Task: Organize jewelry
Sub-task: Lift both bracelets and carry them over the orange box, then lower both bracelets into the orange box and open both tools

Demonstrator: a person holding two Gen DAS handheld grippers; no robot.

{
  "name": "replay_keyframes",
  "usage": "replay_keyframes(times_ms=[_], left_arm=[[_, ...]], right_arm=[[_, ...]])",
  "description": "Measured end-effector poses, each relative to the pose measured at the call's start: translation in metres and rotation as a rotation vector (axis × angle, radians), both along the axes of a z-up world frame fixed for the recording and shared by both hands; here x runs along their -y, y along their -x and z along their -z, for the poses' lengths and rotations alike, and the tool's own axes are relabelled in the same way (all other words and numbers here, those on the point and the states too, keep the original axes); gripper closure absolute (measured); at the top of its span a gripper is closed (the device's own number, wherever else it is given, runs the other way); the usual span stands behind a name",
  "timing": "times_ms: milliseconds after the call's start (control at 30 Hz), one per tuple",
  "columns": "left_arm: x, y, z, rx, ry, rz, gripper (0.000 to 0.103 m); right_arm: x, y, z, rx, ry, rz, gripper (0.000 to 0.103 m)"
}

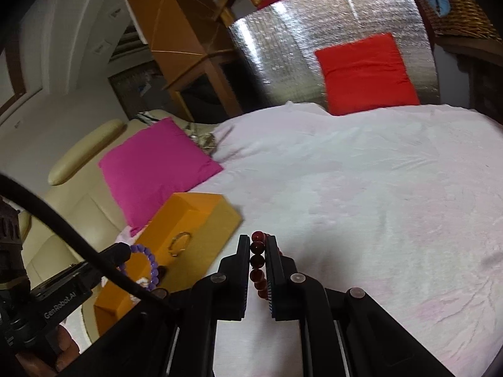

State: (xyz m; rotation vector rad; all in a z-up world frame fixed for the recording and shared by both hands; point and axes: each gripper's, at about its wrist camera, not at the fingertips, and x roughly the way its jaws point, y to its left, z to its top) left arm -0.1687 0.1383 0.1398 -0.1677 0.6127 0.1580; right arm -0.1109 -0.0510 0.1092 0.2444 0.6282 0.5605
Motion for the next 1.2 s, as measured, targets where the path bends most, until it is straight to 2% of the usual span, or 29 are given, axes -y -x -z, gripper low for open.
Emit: replay_keyframes(times_ms=[367, 700, 1067, 1200], left_arm=[[-0.055, 0.043, -0.009, -0.016, -0.064, -0.144, 0.094], [-0.102, 0.059, 0.010, -0.080, -0.099, -0.282, 0.094], [-0.135, 0.063, 0.035, -0.139, -0.076, -0.325, 0.094], [-0.140, 0.062, 0.045, -0.161, -0.058, -0.323, 0.094]], right_arm=[[-0.080, 0.032, -0.009, 0.016, -0.102, -0.170, 0.092], [-0.135, 0.050, 0.016, -0.069, -0.140, -0.303, 0.092], [-0.171, 0.057, 0.027, -0.135, -0.197, -0.492, 0.092], [-0.184, 0.059, 0.036, -0.166, -0.173, -0.540, 0.092]])
